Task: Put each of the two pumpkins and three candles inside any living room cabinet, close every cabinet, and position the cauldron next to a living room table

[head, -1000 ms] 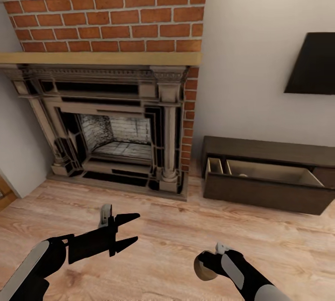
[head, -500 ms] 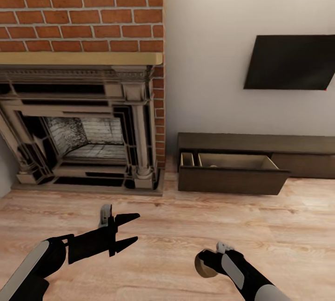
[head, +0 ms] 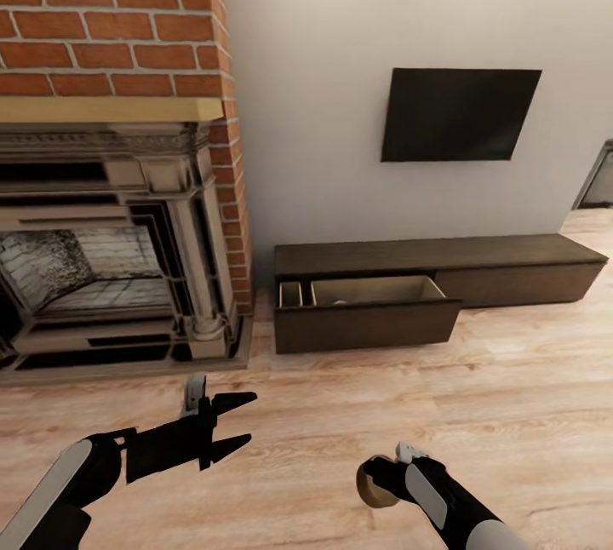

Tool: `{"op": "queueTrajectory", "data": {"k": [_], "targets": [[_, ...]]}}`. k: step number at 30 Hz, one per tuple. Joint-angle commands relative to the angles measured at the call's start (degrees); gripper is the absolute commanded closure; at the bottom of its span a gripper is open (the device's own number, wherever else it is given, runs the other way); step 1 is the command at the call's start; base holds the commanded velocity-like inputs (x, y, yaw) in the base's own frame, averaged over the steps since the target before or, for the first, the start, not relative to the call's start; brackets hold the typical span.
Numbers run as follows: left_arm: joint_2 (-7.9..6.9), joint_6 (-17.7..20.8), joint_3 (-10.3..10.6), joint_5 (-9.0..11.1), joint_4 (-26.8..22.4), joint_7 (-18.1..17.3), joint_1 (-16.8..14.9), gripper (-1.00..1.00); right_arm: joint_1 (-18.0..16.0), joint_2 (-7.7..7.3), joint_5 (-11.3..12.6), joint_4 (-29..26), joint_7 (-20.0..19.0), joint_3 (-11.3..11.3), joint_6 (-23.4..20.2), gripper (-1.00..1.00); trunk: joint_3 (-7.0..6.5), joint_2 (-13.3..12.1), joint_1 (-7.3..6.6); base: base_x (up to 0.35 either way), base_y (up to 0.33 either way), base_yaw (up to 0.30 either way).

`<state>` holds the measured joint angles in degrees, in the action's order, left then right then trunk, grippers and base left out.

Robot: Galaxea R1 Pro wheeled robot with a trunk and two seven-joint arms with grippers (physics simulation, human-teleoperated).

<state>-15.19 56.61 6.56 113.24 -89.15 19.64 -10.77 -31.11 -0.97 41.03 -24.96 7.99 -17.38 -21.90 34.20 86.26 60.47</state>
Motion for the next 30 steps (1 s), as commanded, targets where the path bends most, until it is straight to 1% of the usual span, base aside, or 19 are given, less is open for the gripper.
{"op": "queueTrajectory", "data": {"k": [1,12,17,21,30], "targets": [[-0.02,0.0,0.0,0.6,-0.1,0.6,0.0,-1.0,0.0,-0.08,0.6,-0.2,0.5,-0.5,-0.2,1.0,0.04,0.0,0.01,0.144,-0.282,-0.289],[-0.01,-0.1,0.0,0.6,-0.1,0.7,0.0,-1.0,0.0,-0.07,0.6,-0.2,0.4,-0.5,-0.2,1.0,-0.05,0.0,0.01,0.145,-0.282,-0.289],[-0.01,-0.1,0.0,0.5,-0.1,0.7,0.0,-1.0,0.0,-0.06,0.6,-0.2,0.4,-0.5,-0.2,1.0,-0.05,0.0,0.01,0.209,-0.233,-0.257],[-0.01,-0.1,0.0,0.5,-0.1,0.7,0.0,-1.0,0.0,-0.03,0.6,-0.2,0.4,-0.5,-0.1,1.0,-0.05,0.0,0.01,0.268,-0.169,-0.075],[-0.01,-0.1,0.0,0.5,-0.1,0.8,0.0,-1.0,0.0,0.02,0.6,-0.3,0.5,-0.5,-0.1,1.0,-0.05,0.0,0.01,0.296,-0.147,-0.008]]}}
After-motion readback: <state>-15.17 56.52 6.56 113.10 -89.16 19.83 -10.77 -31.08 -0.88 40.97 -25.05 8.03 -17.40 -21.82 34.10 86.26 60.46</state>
